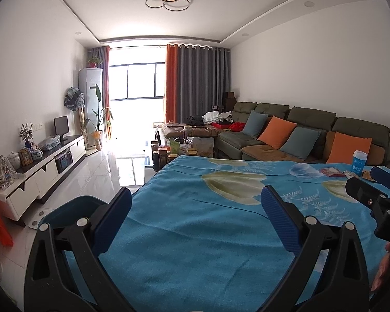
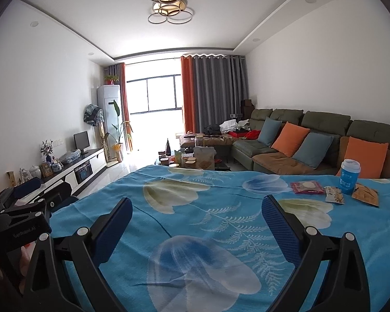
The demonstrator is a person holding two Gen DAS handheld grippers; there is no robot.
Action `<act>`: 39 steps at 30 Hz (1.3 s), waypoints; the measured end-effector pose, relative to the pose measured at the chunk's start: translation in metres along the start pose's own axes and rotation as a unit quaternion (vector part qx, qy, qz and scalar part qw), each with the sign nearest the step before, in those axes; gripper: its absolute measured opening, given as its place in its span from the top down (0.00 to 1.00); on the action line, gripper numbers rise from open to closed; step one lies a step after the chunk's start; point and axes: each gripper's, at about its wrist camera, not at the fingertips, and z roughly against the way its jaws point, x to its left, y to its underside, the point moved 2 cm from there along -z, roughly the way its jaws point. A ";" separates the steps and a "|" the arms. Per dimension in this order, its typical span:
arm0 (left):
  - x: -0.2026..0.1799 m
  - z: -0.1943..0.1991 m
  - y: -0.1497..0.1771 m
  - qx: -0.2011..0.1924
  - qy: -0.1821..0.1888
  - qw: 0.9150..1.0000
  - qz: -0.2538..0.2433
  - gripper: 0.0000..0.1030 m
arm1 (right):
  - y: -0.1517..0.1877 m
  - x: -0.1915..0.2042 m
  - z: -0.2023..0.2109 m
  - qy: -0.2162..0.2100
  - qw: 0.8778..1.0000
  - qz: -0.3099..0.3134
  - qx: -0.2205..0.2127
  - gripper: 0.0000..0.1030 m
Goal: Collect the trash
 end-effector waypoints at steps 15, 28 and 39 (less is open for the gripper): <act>-0.001 0.001 0.002 -0.004 -0.005 1.000 0.003 0.05 | 0.000 -0.004 0.002 0.007 1.000 -0.003 -0.007 0.07; -0.003 0.000 0.001 -0.008 -0.009 1.000 0.001 0.05 | -0.002 -0.003 0.004 0.006 1.000 -0.003 -0.011 0.07; -0.003 0.001 0.001 -0.009 -0.010 1.000 0.001 0.05 | -0.002 -0.003 0.004 0.006 1.000 -0.004 -0.012 0.07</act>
